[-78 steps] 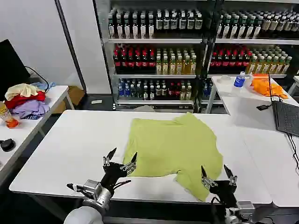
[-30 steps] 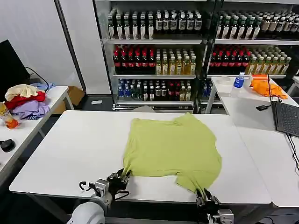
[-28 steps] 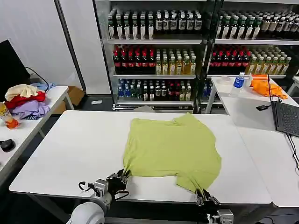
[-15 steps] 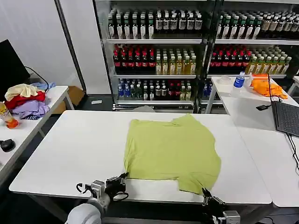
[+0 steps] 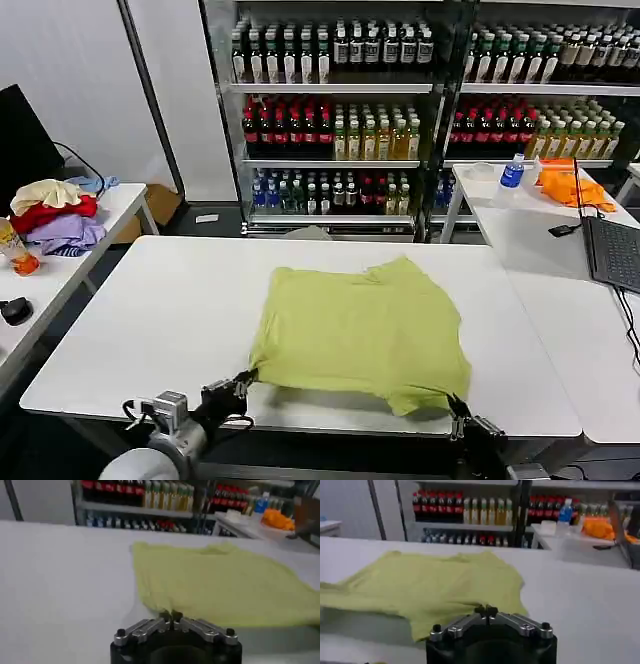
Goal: Fold and organize the clothes.
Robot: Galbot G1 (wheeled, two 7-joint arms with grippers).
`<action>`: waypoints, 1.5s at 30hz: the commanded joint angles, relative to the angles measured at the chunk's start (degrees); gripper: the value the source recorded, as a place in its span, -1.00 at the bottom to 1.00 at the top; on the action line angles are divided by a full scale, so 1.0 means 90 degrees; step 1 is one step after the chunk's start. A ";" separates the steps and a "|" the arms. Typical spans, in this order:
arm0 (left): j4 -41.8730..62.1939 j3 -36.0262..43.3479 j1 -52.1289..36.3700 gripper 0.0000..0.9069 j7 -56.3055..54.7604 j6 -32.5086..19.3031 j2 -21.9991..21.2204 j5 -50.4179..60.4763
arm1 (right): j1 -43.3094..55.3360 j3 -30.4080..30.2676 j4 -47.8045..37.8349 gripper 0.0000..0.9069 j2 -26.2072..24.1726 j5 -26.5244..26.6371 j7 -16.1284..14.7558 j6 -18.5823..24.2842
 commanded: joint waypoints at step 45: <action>0.2751 0.2000 -0.3063 1.00 0.0011 -0.0325 -0.0402 0.0771 | 0.3888 -0.1403 -0.3135 1.00 -0.1036 -0.0128 -0.0244 -0.0012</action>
